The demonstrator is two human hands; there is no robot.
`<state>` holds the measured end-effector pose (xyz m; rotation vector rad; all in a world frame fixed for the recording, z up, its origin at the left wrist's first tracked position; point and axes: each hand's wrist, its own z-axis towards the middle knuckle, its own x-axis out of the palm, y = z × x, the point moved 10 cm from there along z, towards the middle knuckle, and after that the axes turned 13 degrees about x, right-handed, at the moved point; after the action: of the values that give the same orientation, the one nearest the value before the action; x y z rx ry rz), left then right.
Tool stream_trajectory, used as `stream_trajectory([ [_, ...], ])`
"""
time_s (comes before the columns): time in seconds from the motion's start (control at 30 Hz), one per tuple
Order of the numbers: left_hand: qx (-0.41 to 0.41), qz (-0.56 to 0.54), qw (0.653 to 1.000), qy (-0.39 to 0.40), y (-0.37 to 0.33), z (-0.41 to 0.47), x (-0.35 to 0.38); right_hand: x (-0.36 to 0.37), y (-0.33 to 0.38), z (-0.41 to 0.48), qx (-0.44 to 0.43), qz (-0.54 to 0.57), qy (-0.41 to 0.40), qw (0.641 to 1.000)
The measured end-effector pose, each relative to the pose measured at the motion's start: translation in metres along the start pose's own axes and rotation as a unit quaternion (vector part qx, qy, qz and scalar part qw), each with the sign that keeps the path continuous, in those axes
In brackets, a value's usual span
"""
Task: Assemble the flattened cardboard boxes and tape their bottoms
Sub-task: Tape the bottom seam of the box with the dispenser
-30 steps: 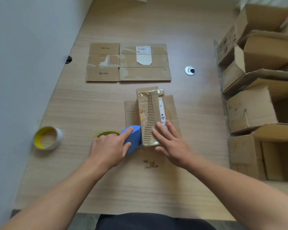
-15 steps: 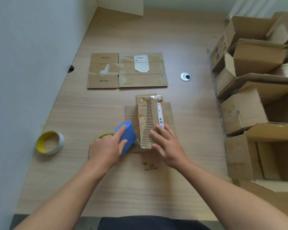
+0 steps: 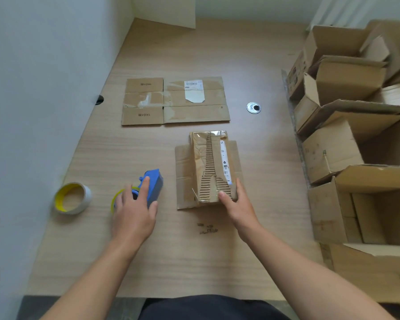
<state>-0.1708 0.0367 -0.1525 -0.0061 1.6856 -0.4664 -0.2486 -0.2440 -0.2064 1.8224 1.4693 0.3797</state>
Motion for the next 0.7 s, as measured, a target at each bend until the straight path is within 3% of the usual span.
stream_trajectory([
  [0.07, 0.066, -0.044, 0.994, -0.069, -0.026, -0.003, -0.016, -0.002, 0.001, -0.001, 0.009, 0.002, -0.004, 1.000],
  [0.13, 0.121, -0.126, 0.984, -0.020, -0.060, -0.005, -0.002, -0.006, 0.003, -0.003, 0.010, 0.007, -0.015, 1.000],
  [0.2, 0.101, -0.217, 0.969, 0.056, -0.082, -0.005, 0.025, -0.007, 0.006, -0.005, 0.005, 0.003, -0.021, 1.000],
  [0.33, 0.060, -0.335, 0.938, 0.056, -0.110, 0.000, 0.041, -0.008, 0.010, -0.012, -0.011, 0.000, -0.007, 1.000],
  [0.7, -0.003, -0.324, 0.946, -0.011, -0.122, 0.000, 0.035, -0.023, 0.027, -0.035, -0.063, 0.007, -0.019, 0.998],
])
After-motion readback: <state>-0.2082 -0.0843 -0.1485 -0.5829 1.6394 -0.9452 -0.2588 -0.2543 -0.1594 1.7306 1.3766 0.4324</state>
